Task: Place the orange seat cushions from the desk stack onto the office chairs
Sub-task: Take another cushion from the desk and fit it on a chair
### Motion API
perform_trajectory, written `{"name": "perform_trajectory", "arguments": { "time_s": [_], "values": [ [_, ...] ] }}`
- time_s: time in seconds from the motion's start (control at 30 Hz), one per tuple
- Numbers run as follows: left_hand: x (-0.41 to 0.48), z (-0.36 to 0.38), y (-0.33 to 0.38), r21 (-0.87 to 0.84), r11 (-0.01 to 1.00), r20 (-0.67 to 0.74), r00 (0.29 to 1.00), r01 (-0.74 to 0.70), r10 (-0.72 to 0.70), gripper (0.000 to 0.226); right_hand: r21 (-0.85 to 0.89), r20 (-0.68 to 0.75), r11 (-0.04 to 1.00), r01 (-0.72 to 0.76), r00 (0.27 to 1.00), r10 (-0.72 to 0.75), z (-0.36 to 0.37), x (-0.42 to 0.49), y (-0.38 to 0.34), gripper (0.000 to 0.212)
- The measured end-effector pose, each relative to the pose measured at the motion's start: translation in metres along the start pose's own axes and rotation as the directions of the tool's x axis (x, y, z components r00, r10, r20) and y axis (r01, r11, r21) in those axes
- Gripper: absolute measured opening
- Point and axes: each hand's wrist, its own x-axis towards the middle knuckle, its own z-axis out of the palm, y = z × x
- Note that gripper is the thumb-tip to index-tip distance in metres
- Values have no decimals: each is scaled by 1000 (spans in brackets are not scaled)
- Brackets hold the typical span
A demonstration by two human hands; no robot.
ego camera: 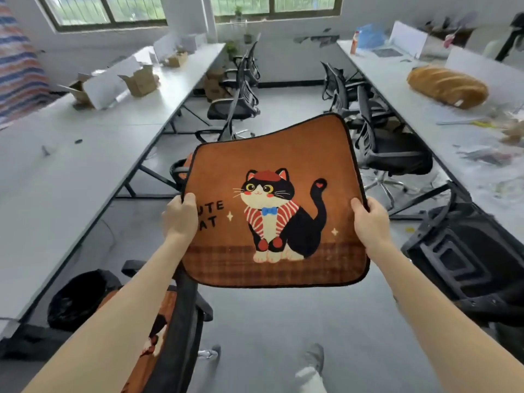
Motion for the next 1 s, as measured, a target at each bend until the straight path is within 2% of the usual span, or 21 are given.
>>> {"name": "perform_trajectory", "arguments": {
  "time_s": [0.1, 0.23, 0.33, 0.4, 0.47, 0.53, 0.6, 0.67, 0.77, 0.87, 1.0],
  "values": [
    [61, 65, 19, -29, 999, 10, 999, 41, -41, 31, 13, -11, 1000, -17, 1000, 17, 8, 85, 7, 31],
    [140, 144, 64, 36, 999, 47, 998, 41, -42, 29, -94, -11, 994, -48, 999, 47, 23, 208, 5, 32],
    [203, 185, 85, 107, 989, 124, 986, 100, -114, 23, -160, -5, 982, -95, 995, 96, 38, 287, -9, 26],
    [249, 212, 92, 70, 978, 204, 957, 195, -205, 34, -146, 35, 979, -140, 989, 146, 49, 340, -20, 27],
    [286, 233, 98, 31, 963, 271, 925, 267, -265, 38, -131, 64, 970, -206, 974, 216, 61, 388, -26, 42],
    [328, 256, 102, 39, 956, 333, 898, 291, -287, 49, -173, 129, 949, -262, 950, 286, 76, 441, -29, 64],
    [373, 280, 108, 82, 960, 389, 878, 268, -279, 72, -244, 190, 936, -253, 934, 302, 96, 492, -29, 61],
    [414, 306, 118, 100, 971, 434, 869, 216, -238, 80, -364, 200, 913, -182, 942, 268, 118, 536, -28, 56],
    [480, 353, 141, 130, 978, 477, 855, 161, -204, 67, -591, 152, 801, -96, 962, 227, 157, 602, -30, 54],
    [563, 399, 169, 149, 983, 511, 843, 105, -167, 60, -614, 50, 781, -118, 981, 187, 195, 677, -49, 45],
    [645, 442, 207, 208, 973, 468, 863, 100, -189, 57, -606, -20, 795, -11, 1000, -2, 219, 755, -78, 31]
  ]
}}
